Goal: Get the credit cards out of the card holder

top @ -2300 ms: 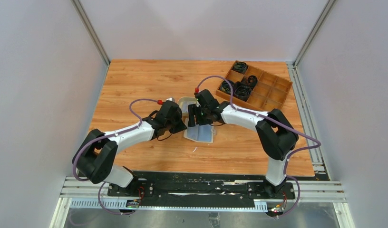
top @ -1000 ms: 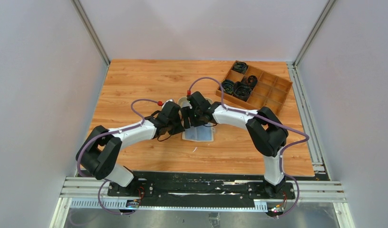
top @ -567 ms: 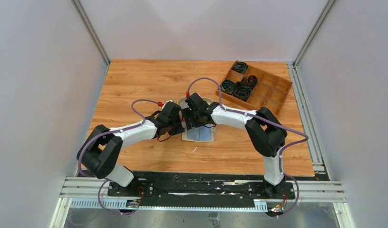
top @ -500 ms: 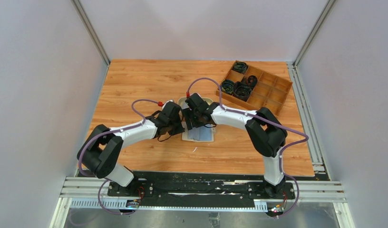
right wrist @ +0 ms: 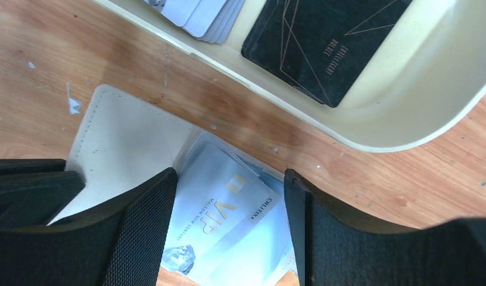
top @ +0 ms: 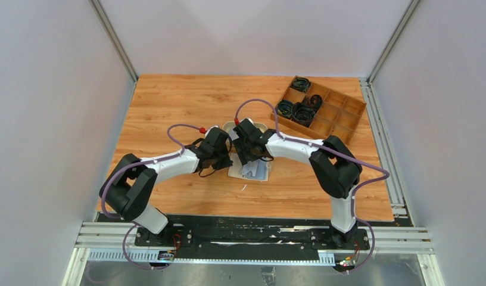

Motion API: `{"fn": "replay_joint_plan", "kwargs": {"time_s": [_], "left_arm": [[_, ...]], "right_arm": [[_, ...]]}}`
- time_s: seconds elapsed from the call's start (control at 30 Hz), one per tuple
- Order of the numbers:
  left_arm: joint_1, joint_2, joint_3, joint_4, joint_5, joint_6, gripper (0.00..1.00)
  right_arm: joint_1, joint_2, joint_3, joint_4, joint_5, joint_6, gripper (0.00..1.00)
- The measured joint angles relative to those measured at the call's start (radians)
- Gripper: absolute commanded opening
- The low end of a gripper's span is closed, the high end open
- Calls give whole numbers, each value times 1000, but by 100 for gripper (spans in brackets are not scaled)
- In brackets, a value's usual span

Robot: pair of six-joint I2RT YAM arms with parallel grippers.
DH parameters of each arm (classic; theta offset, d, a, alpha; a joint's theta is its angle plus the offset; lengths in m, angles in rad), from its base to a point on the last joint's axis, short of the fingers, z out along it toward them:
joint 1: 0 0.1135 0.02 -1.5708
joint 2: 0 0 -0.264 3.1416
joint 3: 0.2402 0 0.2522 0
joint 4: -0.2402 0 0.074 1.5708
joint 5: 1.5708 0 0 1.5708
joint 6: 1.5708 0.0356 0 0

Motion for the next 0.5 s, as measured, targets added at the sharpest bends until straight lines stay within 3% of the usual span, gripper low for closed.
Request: {"fn": "replay_joint_plan", "kwargs": {"time_s": [0.2, 0.4, 0.5], "left_arm": [[0, 14, 10, 0, 0, 0, 0], [0, 28, 14, -1, 0, 0, 0], [0, 29, 14, -4, -2, 1, 0]], "right_arm": [[2, -24, 0, -26, 58, -51, 72], [3, -76, 0, -27, 81, -97, 90], [-1, -119, -2, -13, 66, -93, 91]]}}
